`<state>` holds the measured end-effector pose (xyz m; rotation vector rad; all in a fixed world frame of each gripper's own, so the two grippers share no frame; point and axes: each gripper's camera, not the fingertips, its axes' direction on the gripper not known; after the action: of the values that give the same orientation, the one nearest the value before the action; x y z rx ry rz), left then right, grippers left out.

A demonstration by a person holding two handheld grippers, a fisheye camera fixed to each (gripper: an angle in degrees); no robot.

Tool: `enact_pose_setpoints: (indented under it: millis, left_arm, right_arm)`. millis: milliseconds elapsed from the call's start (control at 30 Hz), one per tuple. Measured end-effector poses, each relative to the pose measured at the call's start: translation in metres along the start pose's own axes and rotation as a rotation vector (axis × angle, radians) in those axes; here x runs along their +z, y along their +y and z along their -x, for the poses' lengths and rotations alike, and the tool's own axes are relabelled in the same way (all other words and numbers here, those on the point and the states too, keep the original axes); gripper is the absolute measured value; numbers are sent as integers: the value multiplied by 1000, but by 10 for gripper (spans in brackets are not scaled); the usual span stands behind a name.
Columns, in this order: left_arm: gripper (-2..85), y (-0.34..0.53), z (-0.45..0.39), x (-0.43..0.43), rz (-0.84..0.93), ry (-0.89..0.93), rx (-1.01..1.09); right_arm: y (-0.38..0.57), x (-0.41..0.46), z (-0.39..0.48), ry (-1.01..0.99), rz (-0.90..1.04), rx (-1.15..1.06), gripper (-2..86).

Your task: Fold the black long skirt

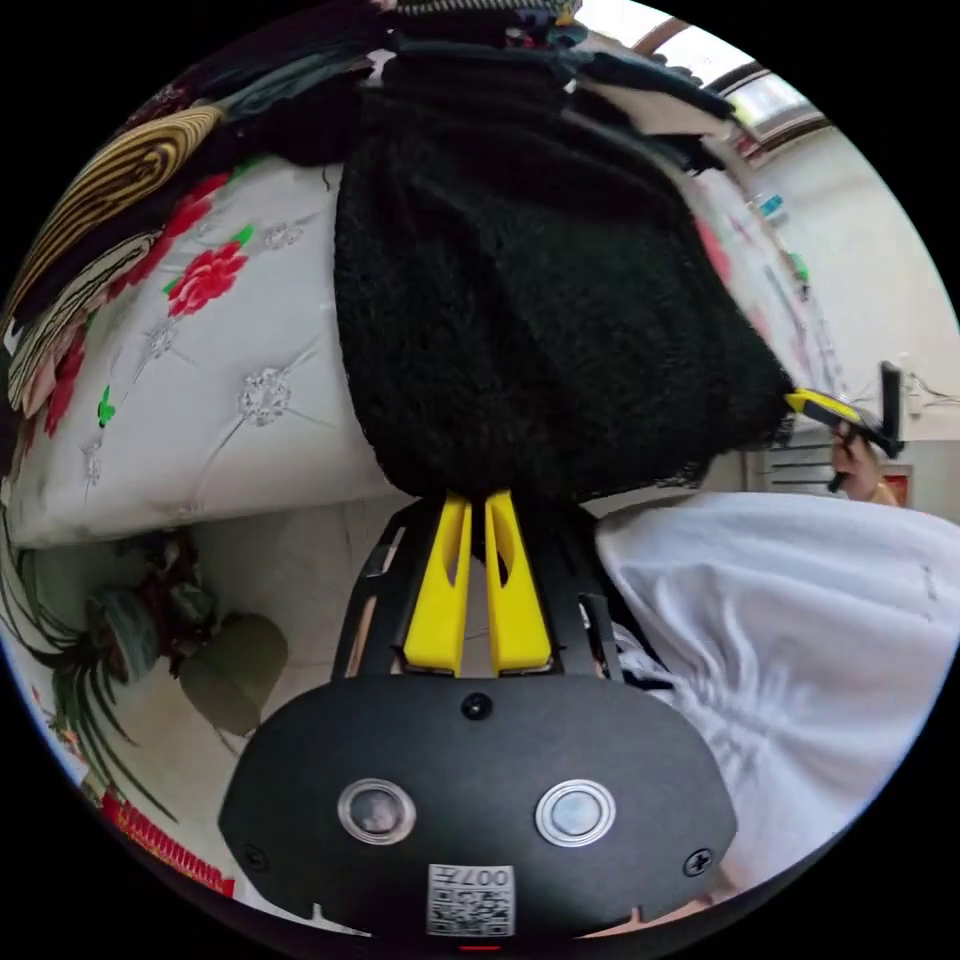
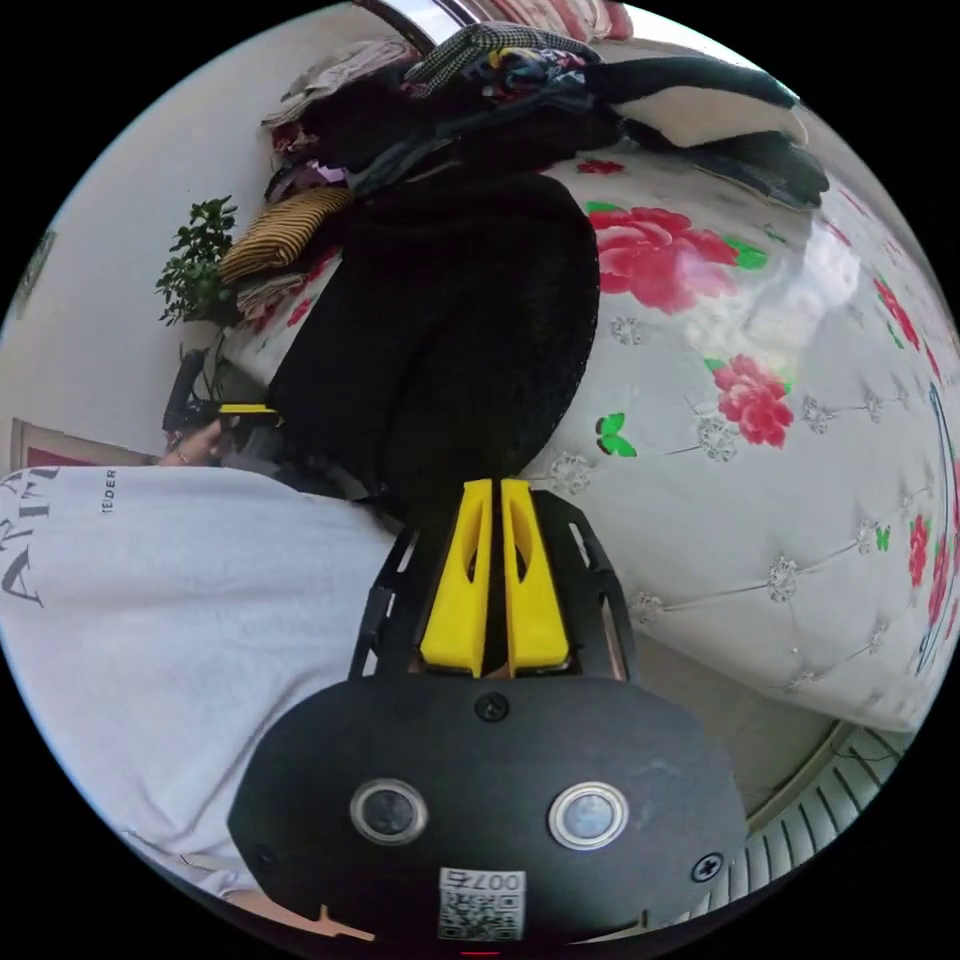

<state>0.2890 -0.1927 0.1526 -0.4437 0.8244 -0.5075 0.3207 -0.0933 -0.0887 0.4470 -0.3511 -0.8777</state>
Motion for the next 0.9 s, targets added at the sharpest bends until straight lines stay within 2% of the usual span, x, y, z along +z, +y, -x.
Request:
enact_pose_setpoints:
  millis: [67,167,267,400,467,533,600,733,867,900]
  left_arm:
    - [-4,45,19,-86,-146,261,15]
    - [-6,111,46,-197,-377,553,70]
    - [-7,163,62,-277,-584,725,132]
    - [-7,183,94,-307,-686,796,42]
    - [-8,159,127,-301,-656,865,-108]
    - [-8,122,141,-313,-646,913,-145]
    - [-8,75,142,-353,-681,919,-98]
    - [-8,-1,107,-518,-892,978,96]
    - [-8,23,35,-678,-1061,866,386]
    - [-8,32,26,-692,-1079,852,424]
  right_arm:
    - [19,-67,-10,-117,-169,41,0]
    - [48,-151,-22,-320,-368,41,-1]
    - [68,-203,-15,-523,-475,-34,-2]
    - [60,-207,-1,-614,-447,-34,-2]
    - [30,-191,-6,-605,-371,39,-2]
    - [-5,-189,-15,-636,-368,87,-2]
    - [-44,-206,-21,-650,-422,135,-2]
    - [-107,-321,8,-684,-717,60,-2]
    - [-84,-455,89,-570,-989,-215,-2]
    - [-74,-469,100,-545,-1017,-256,-2]
